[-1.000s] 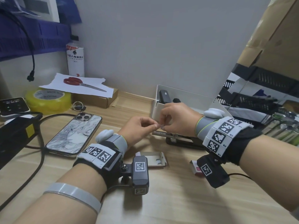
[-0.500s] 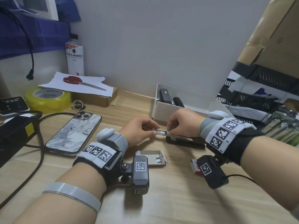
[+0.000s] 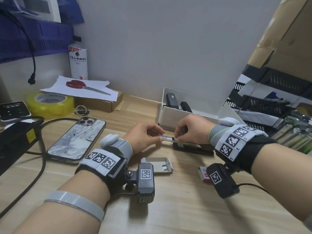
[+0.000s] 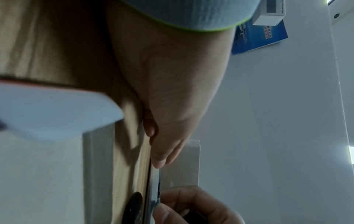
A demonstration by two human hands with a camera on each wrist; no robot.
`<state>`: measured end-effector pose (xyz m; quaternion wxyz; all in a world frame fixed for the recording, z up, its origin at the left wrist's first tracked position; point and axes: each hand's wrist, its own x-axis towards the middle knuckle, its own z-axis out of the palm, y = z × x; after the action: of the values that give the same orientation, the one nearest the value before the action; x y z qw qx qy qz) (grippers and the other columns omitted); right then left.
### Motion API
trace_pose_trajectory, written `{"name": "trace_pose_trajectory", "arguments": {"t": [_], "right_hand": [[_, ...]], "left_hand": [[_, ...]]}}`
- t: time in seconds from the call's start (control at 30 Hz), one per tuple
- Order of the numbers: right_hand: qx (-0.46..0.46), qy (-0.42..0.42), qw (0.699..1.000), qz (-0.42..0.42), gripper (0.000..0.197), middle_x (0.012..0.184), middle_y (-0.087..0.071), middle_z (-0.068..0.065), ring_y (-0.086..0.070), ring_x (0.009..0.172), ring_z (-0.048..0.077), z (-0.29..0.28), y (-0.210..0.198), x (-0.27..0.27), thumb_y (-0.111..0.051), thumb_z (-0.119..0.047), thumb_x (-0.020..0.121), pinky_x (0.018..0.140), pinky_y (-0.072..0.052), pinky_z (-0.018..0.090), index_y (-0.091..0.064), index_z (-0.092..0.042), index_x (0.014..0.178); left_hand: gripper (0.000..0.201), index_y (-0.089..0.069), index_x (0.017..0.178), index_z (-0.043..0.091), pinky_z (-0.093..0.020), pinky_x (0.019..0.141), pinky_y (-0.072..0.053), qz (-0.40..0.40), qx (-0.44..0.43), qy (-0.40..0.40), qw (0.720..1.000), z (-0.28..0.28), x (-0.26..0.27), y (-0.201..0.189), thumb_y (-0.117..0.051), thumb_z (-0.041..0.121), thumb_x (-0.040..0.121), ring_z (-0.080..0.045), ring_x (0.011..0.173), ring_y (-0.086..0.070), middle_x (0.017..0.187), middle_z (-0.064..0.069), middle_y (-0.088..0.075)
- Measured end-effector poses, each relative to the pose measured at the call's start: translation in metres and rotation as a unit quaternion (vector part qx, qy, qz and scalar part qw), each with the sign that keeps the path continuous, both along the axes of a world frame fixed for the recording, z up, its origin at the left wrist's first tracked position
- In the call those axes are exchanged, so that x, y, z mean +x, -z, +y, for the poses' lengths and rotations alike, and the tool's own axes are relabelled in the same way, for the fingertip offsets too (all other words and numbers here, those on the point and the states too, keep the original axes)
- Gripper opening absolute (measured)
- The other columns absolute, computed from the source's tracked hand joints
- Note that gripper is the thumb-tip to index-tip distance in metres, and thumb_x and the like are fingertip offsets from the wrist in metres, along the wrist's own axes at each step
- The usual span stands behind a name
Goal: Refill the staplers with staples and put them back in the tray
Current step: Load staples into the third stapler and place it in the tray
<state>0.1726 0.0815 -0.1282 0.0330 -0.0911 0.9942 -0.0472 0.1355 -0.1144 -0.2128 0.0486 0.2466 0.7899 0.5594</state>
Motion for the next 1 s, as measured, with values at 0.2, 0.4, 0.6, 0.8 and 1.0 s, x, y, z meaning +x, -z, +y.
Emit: {"name": "trace_pose_trajectory", "arguments": {"t": [0.2, 0.4, 0.6, 0.8, 1.0], "right_hand": [[0.022, 0.046, 0.999, -0.011, 0.028, 0.091, -0.065, -0.009, -0.059, 0.086, 0.017, 0.026, -0.014, 0.012, -0.075, -0.04, 0.074, 0.08, -0.051, 0.03, -0.063, -0.028, 0.097], [0.036, 0.042, 0.998, -0.018, 0.028, 0.094, -0.067, -0.002, -0.06, 0.09, 0.023, 0.045, -0.015, 0.027, -0.07, -0.046, 0.081, 0.083, -0.052, 0.037, -0.064, -0.024, 0.097], [0.007, 0.007, 1.0, 0.012, 0.026, 0.092, -0.065, -0.004, -0.057, 0.087, 0.021, 0.049, -0.01, 0.03, -0.07, -0.04, 0.084, 0.08, -0.049, 0.033, -0.065, -0.02, 0.1], [-0.024, -0.003, 0.999, 0.03, 0.028, 0.092, -0.068, 0.0, -0.058, 0.087, 0.023, 0.054, -0.004, 0.028, -0.069, -0.042, 0.084, 0.081, -0.05, 0.036, -0.065, -0.018, 0.1], [-0.089, -0.004, 0.996, 0.031, 0.028, 0.087, -0.068, 0.005, -0.061, 0.084, 0.025, 0.06, 0.005, 0.027, -0.069, -0.041, 0.085, 0.08, -0.052, 0.041, -0.065, -0.016, 0.096]], "left_hand": [[0.016, -0.075, 0.098, 0.013, -0.033, 0.082, -0.06, -0.086, 0.088, -0.026, 0.992, -0.003, 0.002, -0.001, -0.08, 0.01, 0.083, -0.02, 0.086, -0.075, 0.09, -0.008, -0.079], [0.022, -0.066, 0.117, 0.002, -0.028, 0.088, -0.06, -0.161, 0.132, 0.058, 0.976, 0.011, 0.019, -0.014, -0.061, 0.001, 0.096, -0.021, 0.103, -0.075, 0.105, -0.015, -0.079], [0.039, -0.054, 0.13, 0.007, -0.041, 0.098, -0.057, -0.207, 0.152, 0.086, 0.963, 0.018, 0.024, -0.016, -0.053, -0.011, 0.095, -0.025, 0.107, -0.074, 0.128, -0.012, -0.068], [0.055, -0.047, 0.134, 0.005, -0.043, 0.101, -0.054, -0.246, 0.175, 0.077, 0.95, 0.032, 0.025, -0.017, -0.041, -0.024, 0.087, -0.03, 0.115, -0.069, 0.131, -0.019, -0.063], [0.062, -0.046, 0.135, 0.005, -0.048, 0.108, -0.049, -0.254, 0.169, 0.082, 0.949, 0.033, 0.023, -0.013, -0.037, -0.028, 0.083, -0.03, 0.119, -0.067, 0.13, -0.022, -0.065]]}}
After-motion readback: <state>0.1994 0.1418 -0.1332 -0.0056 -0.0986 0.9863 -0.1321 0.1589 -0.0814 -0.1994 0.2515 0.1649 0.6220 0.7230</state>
